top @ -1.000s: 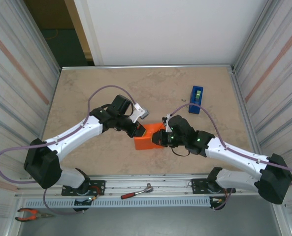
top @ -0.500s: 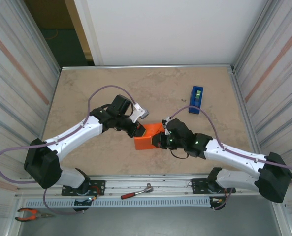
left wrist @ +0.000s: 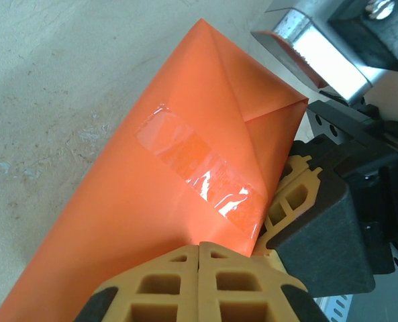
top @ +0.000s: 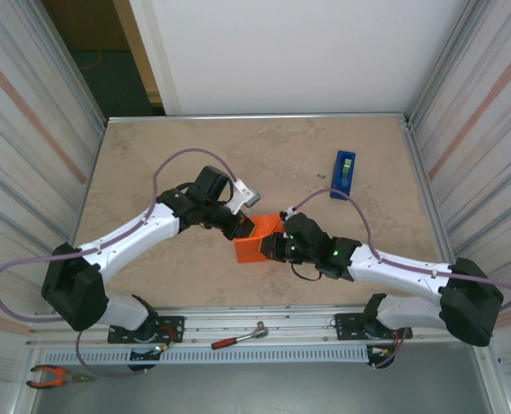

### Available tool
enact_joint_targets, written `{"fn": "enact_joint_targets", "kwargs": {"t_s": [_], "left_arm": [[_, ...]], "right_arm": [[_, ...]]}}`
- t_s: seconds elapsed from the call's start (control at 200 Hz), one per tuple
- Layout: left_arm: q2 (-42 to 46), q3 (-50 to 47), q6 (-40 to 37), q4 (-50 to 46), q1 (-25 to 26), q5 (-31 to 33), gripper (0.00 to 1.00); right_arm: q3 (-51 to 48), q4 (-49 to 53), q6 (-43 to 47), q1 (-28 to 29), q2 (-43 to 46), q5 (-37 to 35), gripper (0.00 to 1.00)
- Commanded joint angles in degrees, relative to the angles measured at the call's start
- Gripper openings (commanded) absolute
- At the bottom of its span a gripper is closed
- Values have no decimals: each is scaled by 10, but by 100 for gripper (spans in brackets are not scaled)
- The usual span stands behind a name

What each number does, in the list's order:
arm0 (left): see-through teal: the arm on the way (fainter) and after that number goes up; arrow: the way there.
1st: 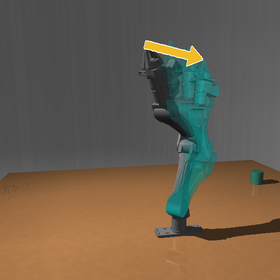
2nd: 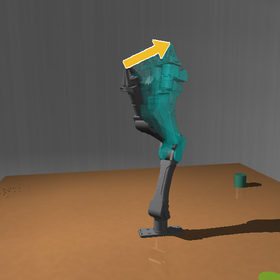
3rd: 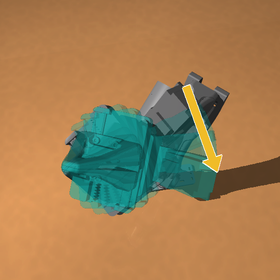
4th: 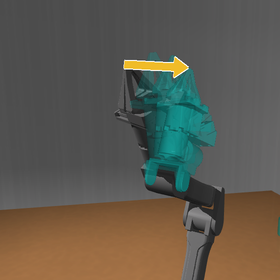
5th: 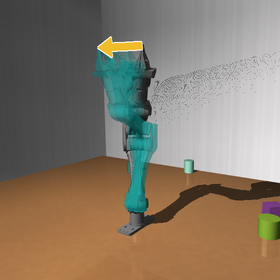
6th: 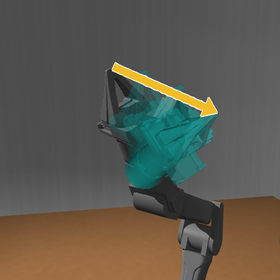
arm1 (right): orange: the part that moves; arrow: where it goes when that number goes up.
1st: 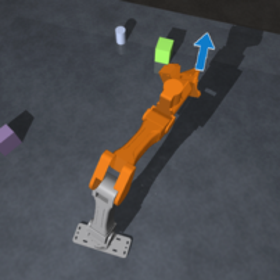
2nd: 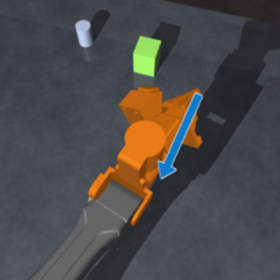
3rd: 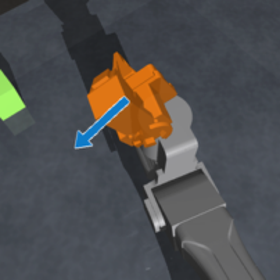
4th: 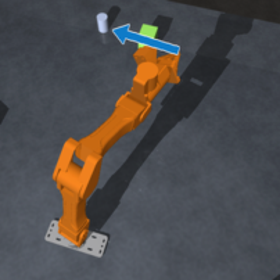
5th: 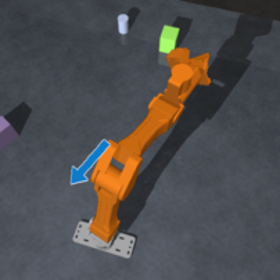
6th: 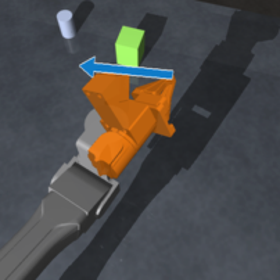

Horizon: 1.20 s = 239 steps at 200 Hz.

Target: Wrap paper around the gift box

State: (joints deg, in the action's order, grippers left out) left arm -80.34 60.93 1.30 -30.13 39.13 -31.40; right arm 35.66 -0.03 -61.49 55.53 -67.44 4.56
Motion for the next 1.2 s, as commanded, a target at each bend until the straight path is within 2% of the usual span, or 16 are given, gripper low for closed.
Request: {"fn": "enact_joint_targets", "kwargs": {"t_s": [0.0,0.2,0.381,0.511,0.782,0.952,1.192], "left_arm": [[-6,-24,-4,-46,12,-4,0],[-5,-23,-4,-48,11,-1,0],[-6,-21,-5,-49,11,0,0],[-6,-21,-5,-49,11,0,0],[-6,-22,-5,-48,12,-1,0],[-4,-23,-5,-46,12,-2,0],[0,-23,-7,-47,13,-3,0]], "right_arm": [[3,8,-14,-8,-7,9,0],[-21,82,-2,-14,45,51,0],[-21,155,18,-24,129,55,0],[1,168,28,-35,148,58,0],[76,152,62,-67,111,55,0],[107,116,70,-103,45,75,0],[141,98,82,-119,-35,100,0]]}}
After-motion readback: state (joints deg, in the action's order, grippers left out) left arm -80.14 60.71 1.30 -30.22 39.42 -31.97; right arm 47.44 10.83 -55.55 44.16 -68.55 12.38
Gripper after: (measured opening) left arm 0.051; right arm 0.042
